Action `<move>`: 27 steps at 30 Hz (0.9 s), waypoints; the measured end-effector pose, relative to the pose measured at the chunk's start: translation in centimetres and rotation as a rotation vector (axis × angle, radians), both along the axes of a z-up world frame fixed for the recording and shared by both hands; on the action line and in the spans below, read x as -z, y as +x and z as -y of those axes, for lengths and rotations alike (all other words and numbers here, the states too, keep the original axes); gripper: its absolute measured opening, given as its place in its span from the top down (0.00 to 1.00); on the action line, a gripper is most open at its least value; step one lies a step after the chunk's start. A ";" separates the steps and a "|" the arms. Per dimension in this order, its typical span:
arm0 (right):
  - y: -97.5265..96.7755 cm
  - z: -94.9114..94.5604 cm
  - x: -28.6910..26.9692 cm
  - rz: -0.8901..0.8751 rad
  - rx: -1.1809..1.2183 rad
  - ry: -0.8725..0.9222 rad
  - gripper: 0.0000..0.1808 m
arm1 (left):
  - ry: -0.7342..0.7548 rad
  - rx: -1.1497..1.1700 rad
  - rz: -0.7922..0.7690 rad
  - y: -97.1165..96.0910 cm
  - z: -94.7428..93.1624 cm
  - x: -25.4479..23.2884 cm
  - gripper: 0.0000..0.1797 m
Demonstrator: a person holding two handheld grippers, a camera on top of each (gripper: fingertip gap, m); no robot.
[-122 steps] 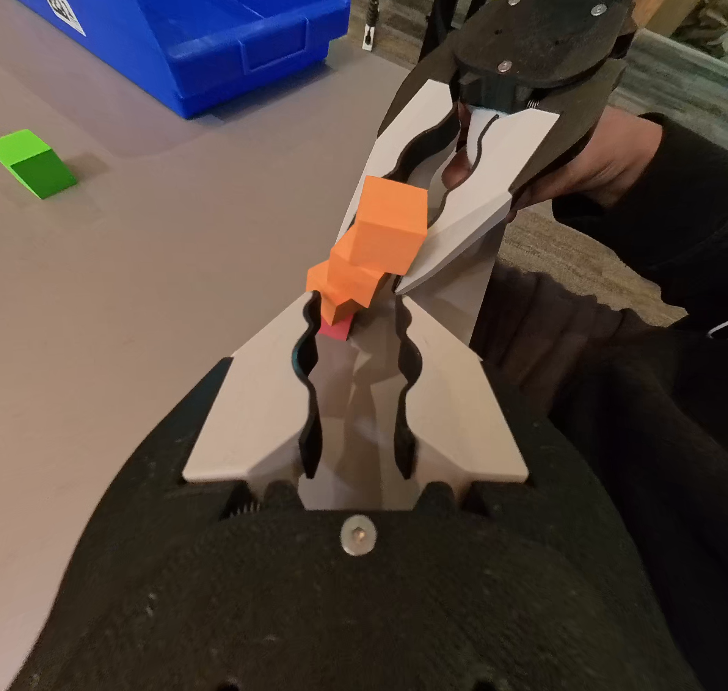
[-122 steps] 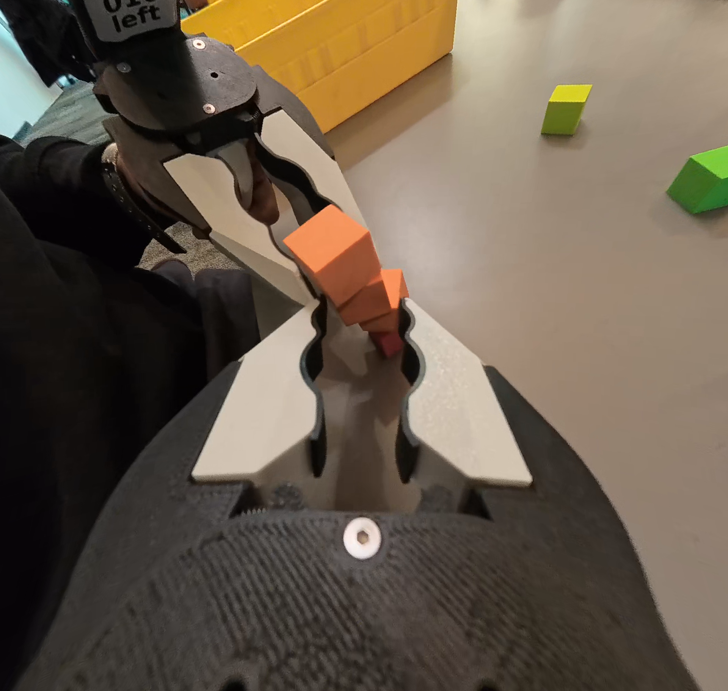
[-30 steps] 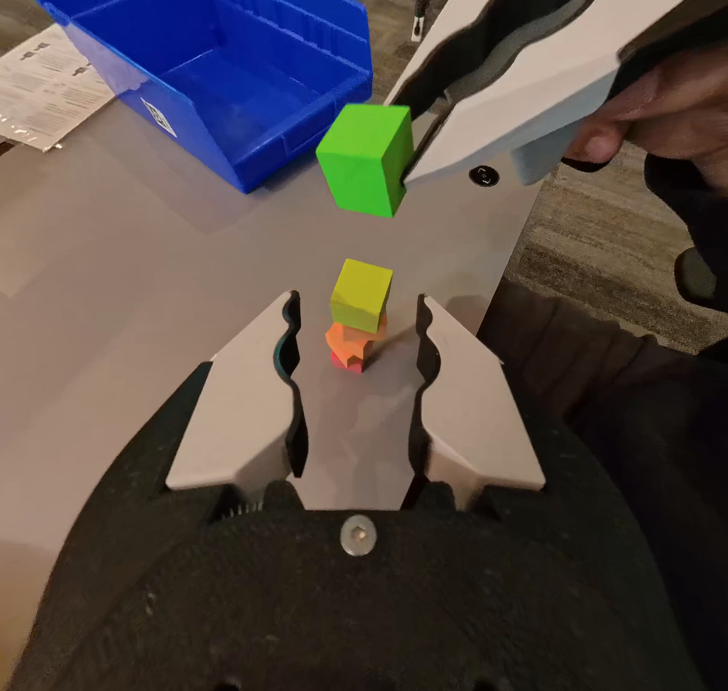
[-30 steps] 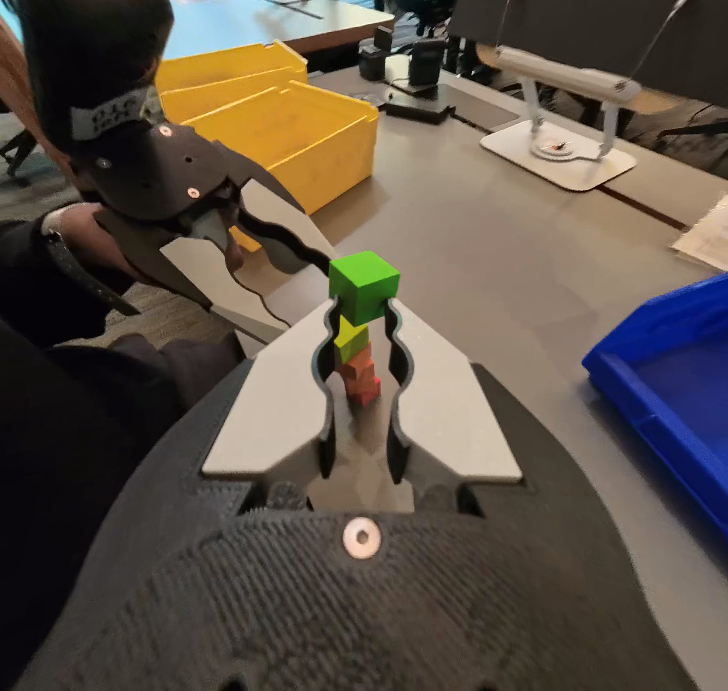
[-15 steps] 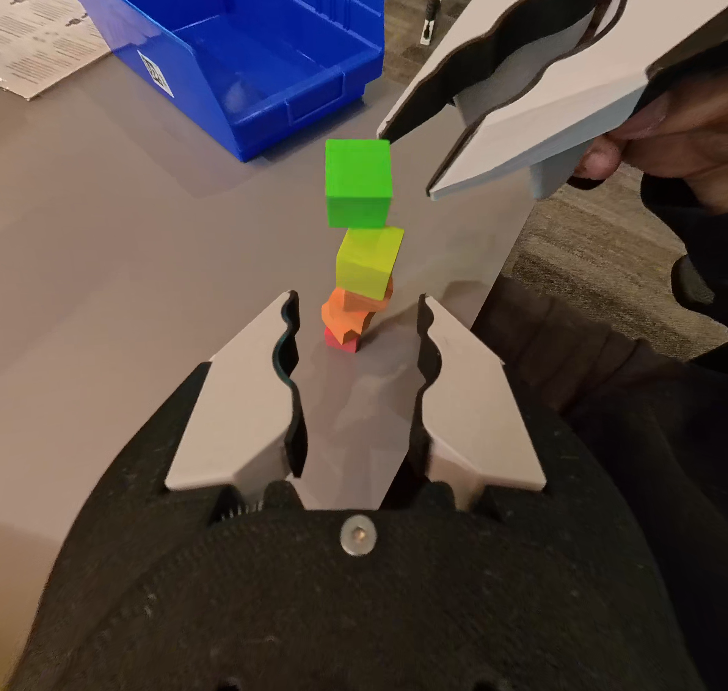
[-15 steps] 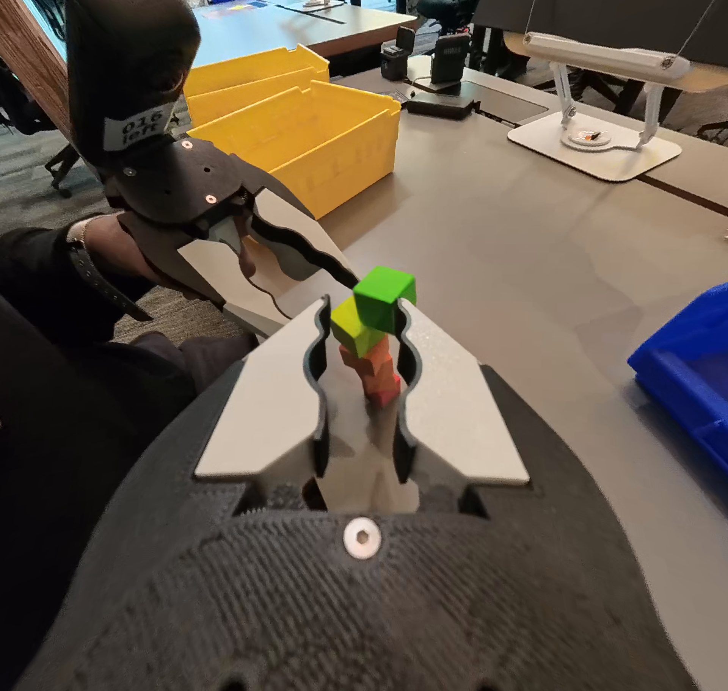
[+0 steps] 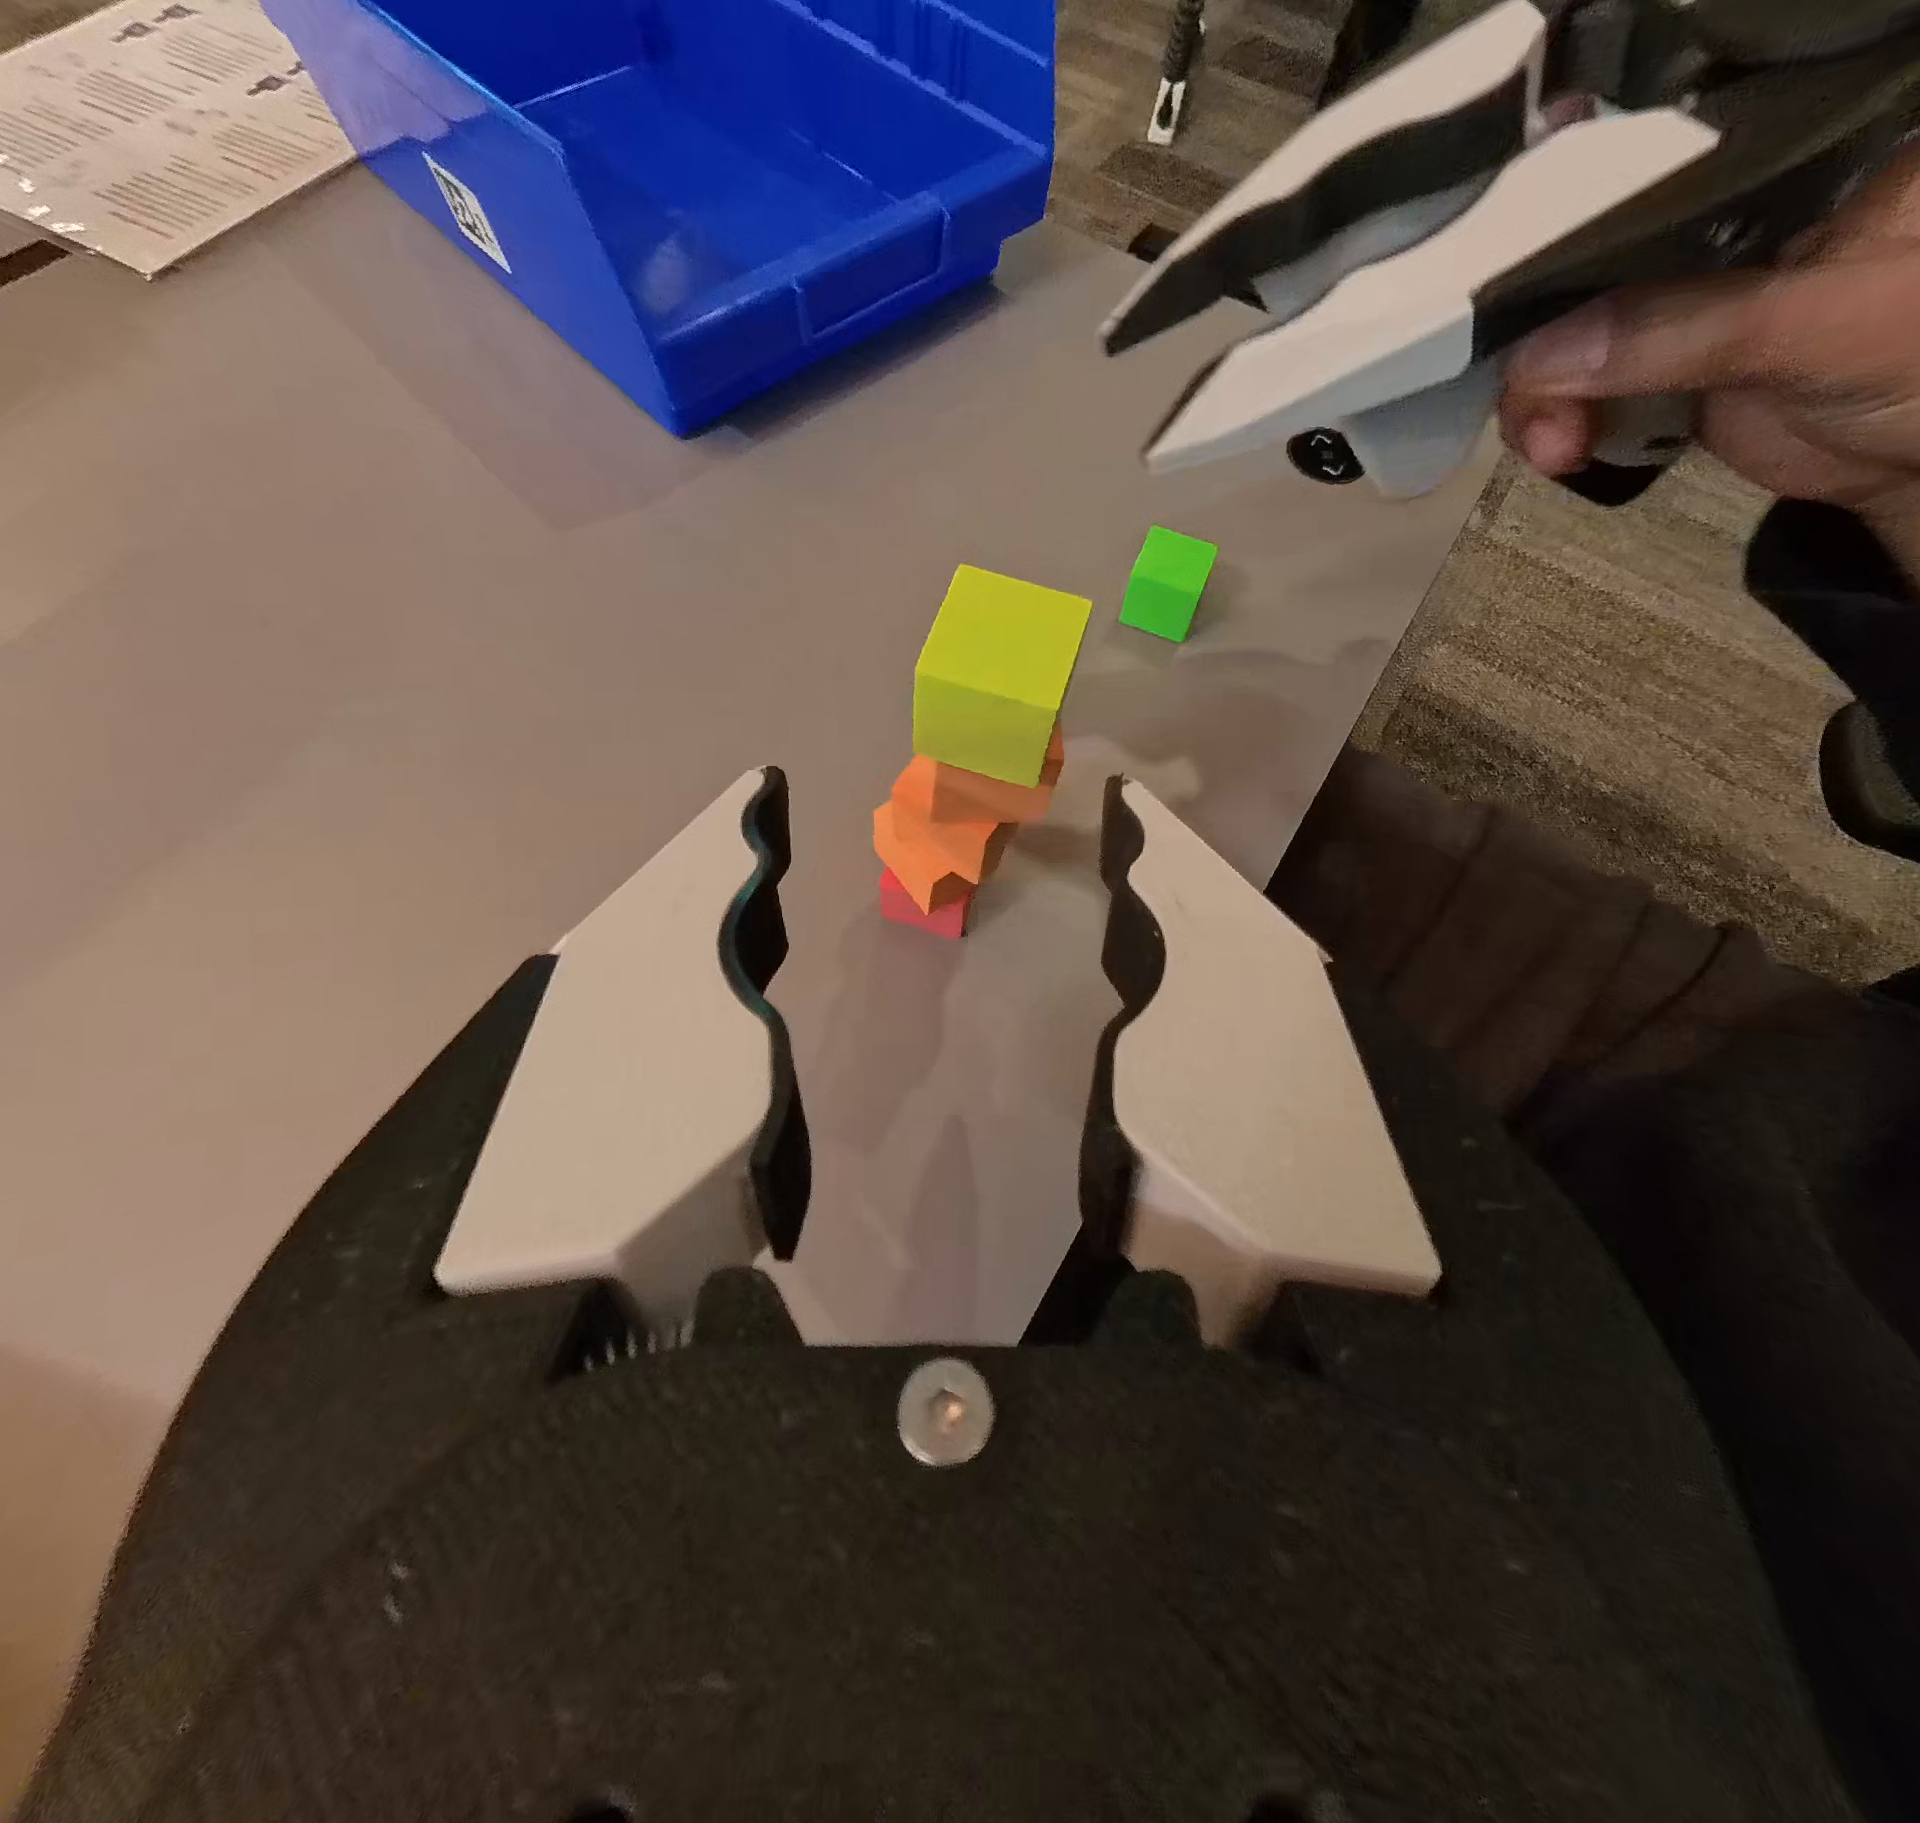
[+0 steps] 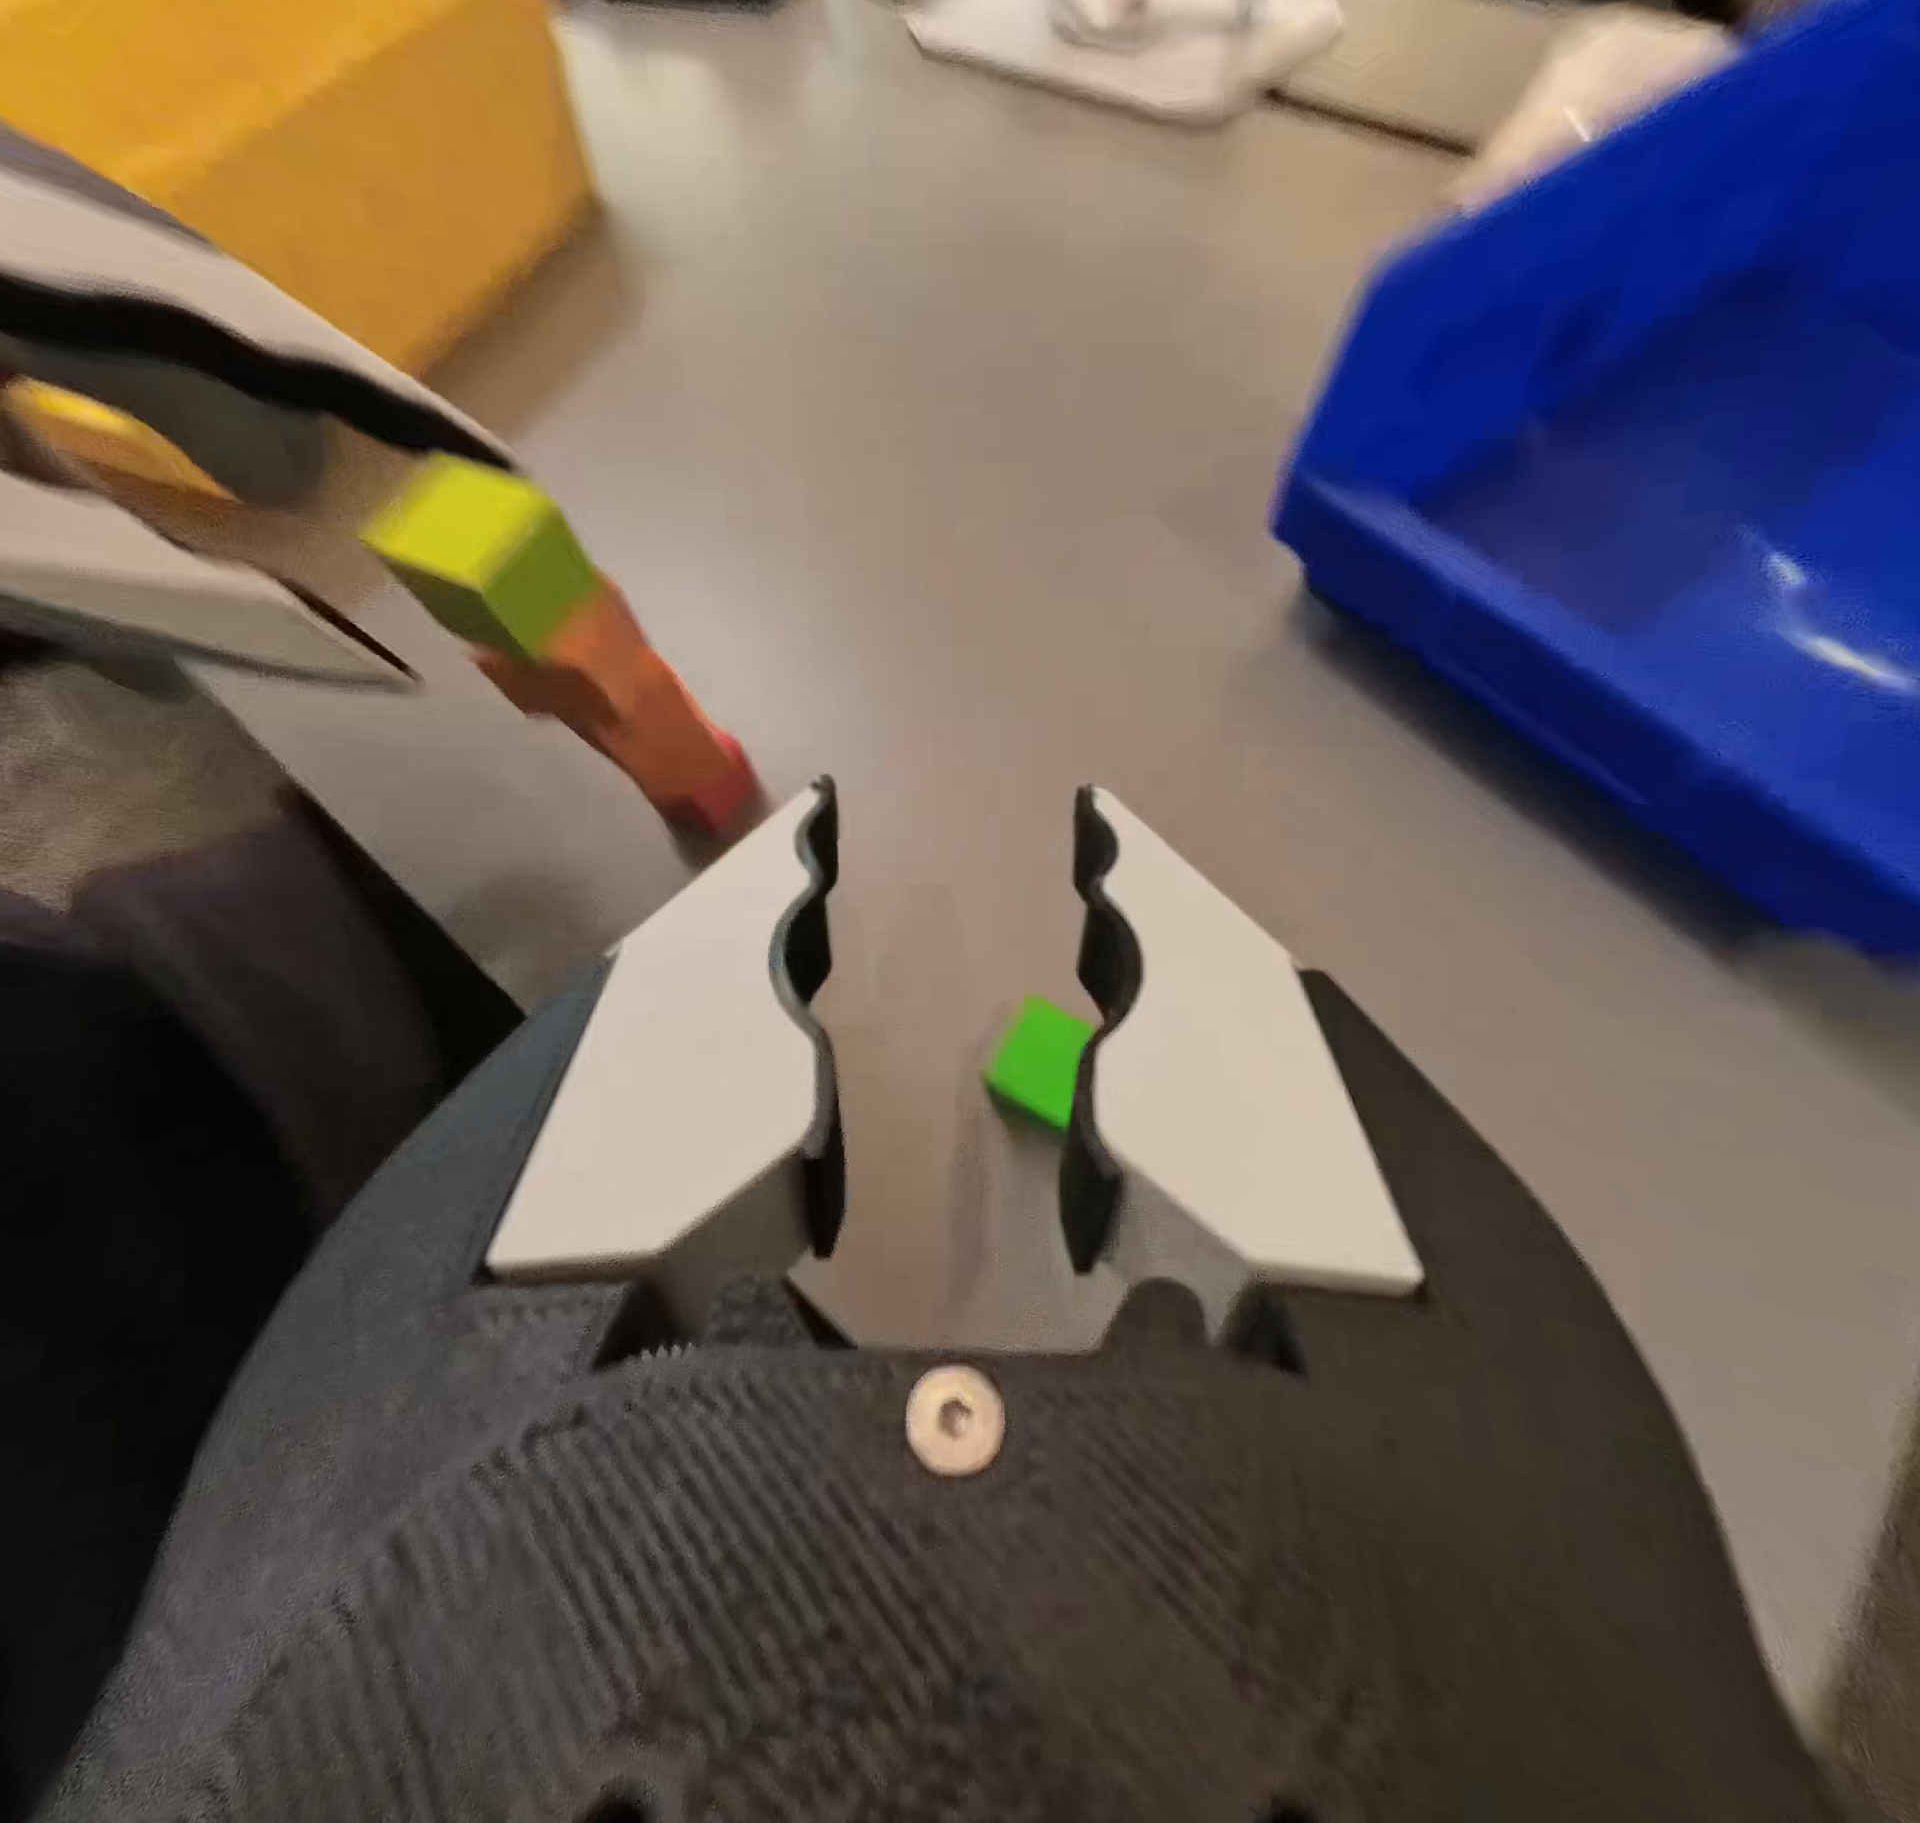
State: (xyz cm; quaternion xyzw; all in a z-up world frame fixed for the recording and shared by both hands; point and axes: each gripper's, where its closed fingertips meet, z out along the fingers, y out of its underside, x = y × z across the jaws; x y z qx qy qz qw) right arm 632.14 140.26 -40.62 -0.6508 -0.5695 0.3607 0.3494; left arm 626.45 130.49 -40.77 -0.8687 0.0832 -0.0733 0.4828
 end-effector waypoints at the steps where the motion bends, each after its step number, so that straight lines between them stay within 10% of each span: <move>1: 1.6 -1.0 1.2 0.065 0.059 0.031 0.74 | 0.001 -0.004 -0.001 -0.1 0.1 0.0 0.68; 12: 6.0 -1.5 6.4 0.026 0.204 -0.129 0.69 | 0.054 0.003 0.155 0.6 0.0 -0.7 0.68; 15: 5.2 -2.2 8.3 0.152 0.227 -0.054 0.87 | 0.069 -0.018 0.100 0.3 0.3 -0.9 0.68; 27: -3.2 6.7 -7.6 -0.216 -0.227 -0.020 0.92 | 0.068 -0.044 0.074 1.4 1.4 -0.2 0.67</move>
